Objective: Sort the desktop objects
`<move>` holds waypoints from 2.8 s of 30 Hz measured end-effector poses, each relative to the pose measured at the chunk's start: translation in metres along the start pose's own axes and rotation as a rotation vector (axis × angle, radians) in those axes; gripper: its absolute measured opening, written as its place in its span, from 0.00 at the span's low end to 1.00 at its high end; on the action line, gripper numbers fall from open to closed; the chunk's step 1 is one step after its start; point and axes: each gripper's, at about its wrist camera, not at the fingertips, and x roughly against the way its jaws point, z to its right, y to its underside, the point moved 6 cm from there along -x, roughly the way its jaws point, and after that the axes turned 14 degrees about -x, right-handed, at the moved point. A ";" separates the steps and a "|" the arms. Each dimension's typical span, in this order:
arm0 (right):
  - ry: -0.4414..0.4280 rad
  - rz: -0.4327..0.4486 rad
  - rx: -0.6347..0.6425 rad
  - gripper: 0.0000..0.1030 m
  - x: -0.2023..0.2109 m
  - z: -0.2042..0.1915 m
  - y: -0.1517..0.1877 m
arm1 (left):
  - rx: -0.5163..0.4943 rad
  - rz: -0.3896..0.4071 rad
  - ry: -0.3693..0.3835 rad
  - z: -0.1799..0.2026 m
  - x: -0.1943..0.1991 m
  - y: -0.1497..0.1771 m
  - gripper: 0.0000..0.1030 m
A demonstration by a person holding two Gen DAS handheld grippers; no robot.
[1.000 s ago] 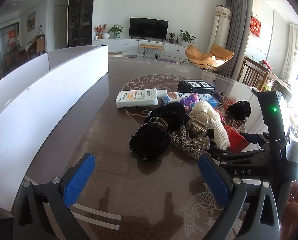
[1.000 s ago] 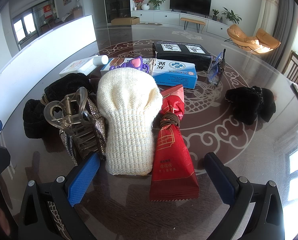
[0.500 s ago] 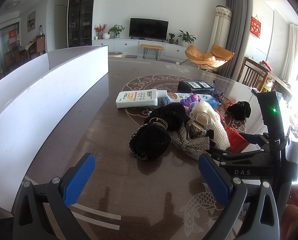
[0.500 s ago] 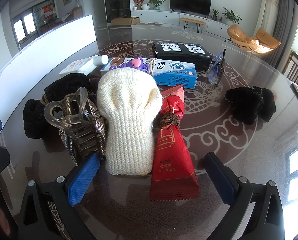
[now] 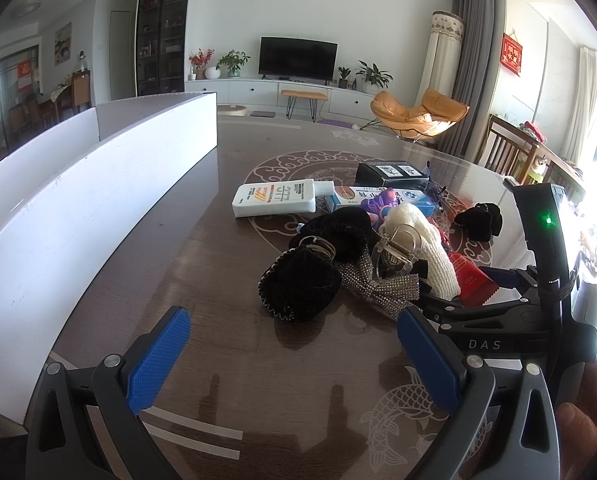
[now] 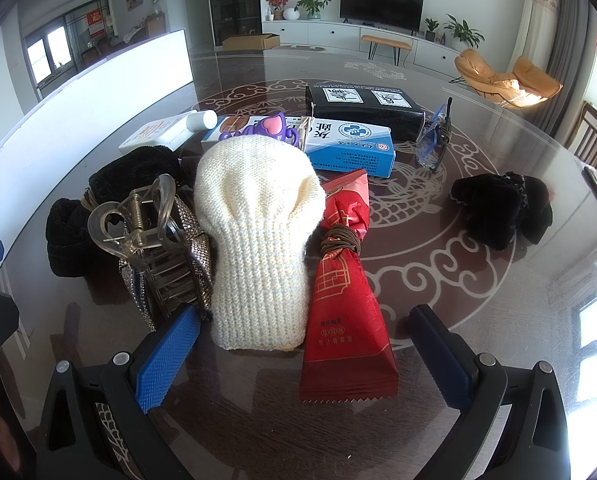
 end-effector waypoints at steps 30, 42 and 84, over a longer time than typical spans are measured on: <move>0.000 0.000 0.000 1.00 0.000 0.000 0.000 | -0.009 -0.005 0.009 0.001 0.000 -0.001 1.00; 0.001 0.000 0.000 1.00 0.000 0.000 0.000 | -0.008 -0.004 0.006 0.000 0.001 -0.001 1.00; 0.001 0.000 -0.001 1.00 0.000 0.000 0.000 | 0.047 0.018 -0.085 -0.019 0.007 -0.004 1.00</move>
